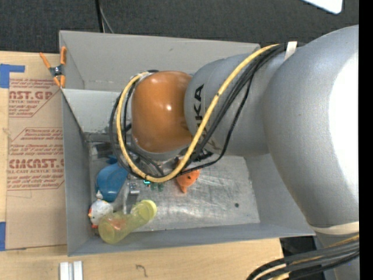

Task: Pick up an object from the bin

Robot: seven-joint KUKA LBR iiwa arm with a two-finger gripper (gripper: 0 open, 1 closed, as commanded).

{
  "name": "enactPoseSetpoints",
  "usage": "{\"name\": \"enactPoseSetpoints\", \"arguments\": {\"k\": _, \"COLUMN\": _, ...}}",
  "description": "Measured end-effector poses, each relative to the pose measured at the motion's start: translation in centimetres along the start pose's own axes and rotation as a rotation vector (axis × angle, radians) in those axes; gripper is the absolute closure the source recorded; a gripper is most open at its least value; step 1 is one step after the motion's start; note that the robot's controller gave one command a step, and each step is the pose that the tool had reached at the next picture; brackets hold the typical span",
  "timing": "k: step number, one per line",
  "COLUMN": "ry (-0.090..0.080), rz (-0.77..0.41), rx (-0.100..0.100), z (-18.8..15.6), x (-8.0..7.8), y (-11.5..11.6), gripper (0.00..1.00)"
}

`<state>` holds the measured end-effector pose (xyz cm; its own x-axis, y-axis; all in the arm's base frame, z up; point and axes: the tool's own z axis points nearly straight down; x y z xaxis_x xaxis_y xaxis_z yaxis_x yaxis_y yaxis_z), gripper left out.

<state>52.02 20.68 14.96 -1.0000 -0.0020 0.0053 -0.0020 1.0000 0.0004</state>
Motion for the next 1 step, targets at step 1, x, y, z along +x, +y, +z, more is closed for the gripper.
{"name": "enactPoseSetpoints", "arguments": {"k": 1, "ry": -0.006, "rz": 0.001, "rx": -0.001, "z": -0.38, "x": -0.17, "y": -0.08, "gripper": 0.0}}
